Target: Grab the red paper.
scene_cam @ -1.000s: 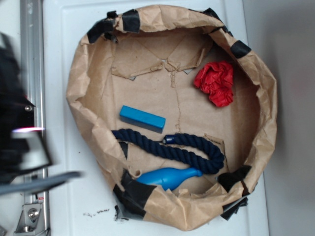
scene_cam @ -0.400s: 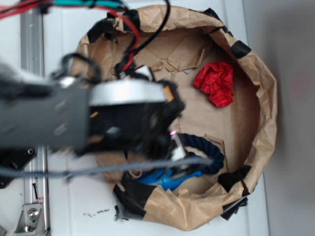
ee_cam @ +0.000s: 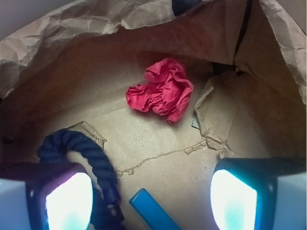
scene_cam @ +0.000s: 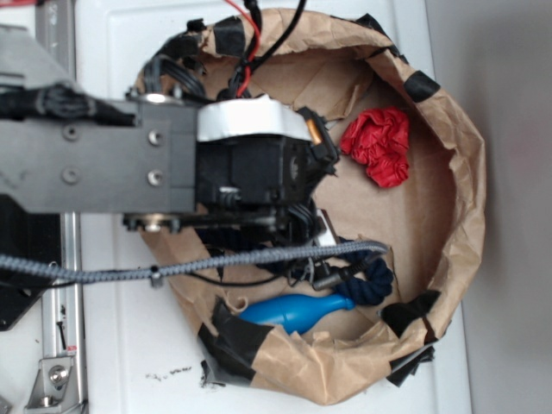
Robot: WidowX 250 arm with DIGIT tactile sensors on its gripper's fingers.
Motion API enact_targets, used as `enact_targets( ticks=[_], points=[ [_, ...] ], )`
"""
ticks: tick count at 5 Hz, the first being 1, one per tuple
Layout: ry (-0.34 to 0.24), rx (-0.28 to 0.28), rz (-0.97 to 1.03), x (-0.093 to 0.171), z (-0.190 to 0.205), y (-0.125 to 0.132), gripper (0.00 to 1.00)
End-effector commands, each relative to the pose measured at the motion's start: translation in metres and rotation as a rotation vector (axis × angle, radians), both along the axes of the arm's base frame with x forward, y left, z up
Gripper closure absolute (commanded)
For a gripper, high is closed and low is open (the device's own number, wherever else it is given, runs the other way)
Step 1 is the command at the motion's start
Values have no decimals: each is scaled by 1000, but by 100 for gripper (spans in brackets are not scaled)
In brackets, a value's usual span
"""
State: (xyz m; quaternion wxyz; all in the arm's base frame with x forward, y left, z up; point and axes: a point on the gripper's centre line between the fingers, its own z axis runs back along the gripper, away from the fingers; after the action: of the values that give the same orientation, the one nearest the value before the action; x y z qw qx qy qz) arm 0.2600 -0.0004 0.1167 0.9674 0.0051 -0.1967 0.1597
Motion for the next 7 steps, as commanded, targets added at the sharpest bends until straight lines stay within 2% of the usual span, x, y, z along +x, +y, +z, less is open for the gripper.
enact_targets(
  ticks=[1,2,3,4,5,6,7],
  points=[
    [-93,87,-50,32,-11,20,0],
    [-143,115,-55,58,-24,32,0],
    [-147,137,-66,71,-32,38,0],
    [-131,146,-102,82,-47,37,0],
    [-85,125,-167,87,-63,28,0],
    [17,90,-191,81,-79,24,52],
    [62,116,-187,73,-79,26,100]
  ],
)
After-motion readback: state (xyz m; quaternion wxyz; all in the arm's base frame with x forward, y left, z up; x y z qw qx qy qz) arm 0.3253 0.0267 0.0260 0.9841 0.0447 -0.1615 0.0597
